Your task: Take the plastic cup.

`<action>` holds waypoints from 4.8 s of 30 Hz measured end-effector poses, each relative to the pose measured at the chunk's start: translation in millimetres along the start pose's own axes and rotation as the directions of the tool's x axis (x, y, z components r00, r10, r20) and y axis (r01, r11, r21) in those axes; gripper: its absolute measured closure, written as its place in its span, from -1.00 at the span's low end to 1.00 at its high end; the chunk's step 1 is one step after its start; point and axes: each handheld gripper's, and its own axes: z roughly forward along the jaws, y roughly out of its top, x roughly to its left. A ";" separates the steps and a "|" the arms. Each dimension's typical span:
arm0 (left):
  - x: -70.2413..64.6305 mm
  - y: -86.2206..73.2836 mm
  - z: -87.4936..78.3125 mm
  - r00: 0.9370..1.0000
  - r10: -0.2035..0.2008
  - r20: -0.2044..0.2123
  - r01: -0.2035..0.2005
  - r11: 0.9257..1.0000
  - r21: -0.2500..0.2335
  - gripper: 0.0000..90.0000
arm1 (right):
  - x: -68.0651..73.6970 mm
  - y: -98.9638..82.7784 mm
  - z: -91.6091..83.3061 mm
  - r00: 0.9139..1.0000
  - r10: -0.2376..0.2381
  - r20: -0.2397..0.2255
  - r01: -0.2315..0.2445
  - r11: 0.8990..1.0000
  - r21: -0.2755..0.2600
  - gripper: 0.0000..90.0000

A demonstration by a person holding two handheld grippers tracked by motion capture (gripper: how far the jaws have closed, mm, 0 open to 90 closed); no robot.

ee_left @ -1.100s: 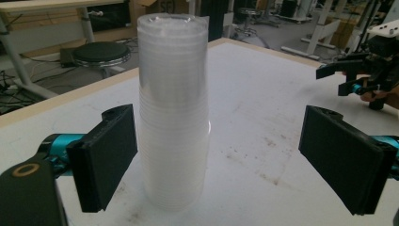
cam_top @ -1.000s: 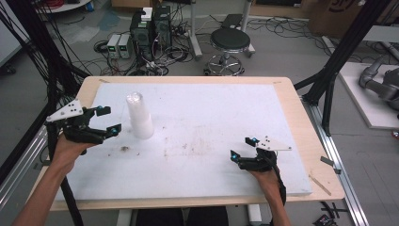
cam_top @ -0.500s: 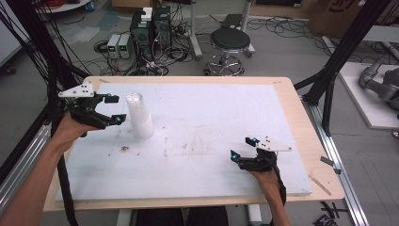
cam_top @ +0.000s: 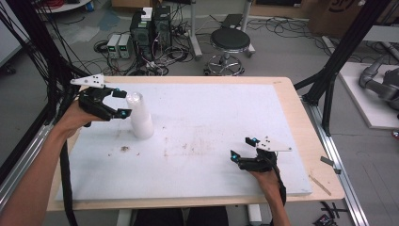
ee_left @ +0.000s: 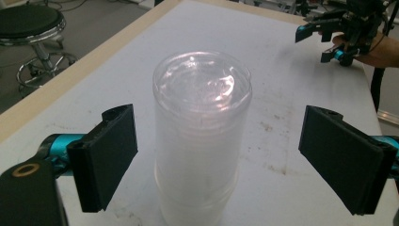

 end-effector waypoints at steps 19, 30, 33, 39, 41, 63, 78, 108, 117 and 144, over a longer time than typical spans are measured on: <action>8.9 6.8 27.8 0.999 0.021 0.035 -0.024 0.995 0.097 -0.73 | 0.0 -0.2 -0.2 1.000 -0.009 0.002 0.009 1.000 -0.006 -0.64; 9.2 5.4 42.6 0.999 0.020 0.030 -0.023 0.991 0.133 -0.72 | -0.6 -0.1 -0.2 1.000 -0.012 0.001 0.012 1.000 -0.007 -0.64; 10.3 5.0 43.6 0.999 0.020 0.026 -0.023 0.990 0.141 -0.70 | -0.3 -0.2 -0.3 1.000 -0.012 0.001 0.012 1.000 -0.008 -0.64; 10.6 4.1 45.5 1.000 0.014 0.023 -0.017 0.988 0.154 -0.67 | -0.1 -0.1 -0.2 1.000 -0.008 -0.001 0.008 1.000 -0.004 -0.64; 11.2 3.7 46.4 1.000 0.015 0.021 -0.018 0.987 0.158 -0.65 | 0.1 -0.1 -0.1 1.000 -0.002 -0.002 0.002 1.000 -0.001 -0.64; 14.1 2.1 48.3 0.999 0.007 0.034 -0.013 0.983 0.184 -0.29 | -0.2 0.0 0.2 1.000 -0.001 0.000 0.001 1.000 0.001 -0.64; 12.4 3.4 48.2 1.000 0.008 0.030 -0.013 0.982 0.188 -0.28 | -0.7 0.2 0.5 1.000 -0.004 -0.001 0.004 1.000 0.002 -0.65; -4.5 84.3 -1.8 0.997 0.077 -0.026 -0.072 0.988 0.137 -0.27 | 0.1 0.2 0.6 1.000 -0.003 -0.001 0.003 1.000 0.007 -0.64; -11.8 101.7 -15.1 0.994 0.099 -0.037 -0.094 0.988 0.124 -0.25 | 0.1 0.3 0.9 1.000 -0.005 -0.001 0.005 1.000 0.004 -0.64; -96.4 74.2 17.6 0.984 0.146 0.107 -0.146 0.989 0.000 -0.23 | -3.9 0.9 2.5 0.999 0.030 -0.012 -0.030 0.999 0.019 -0.64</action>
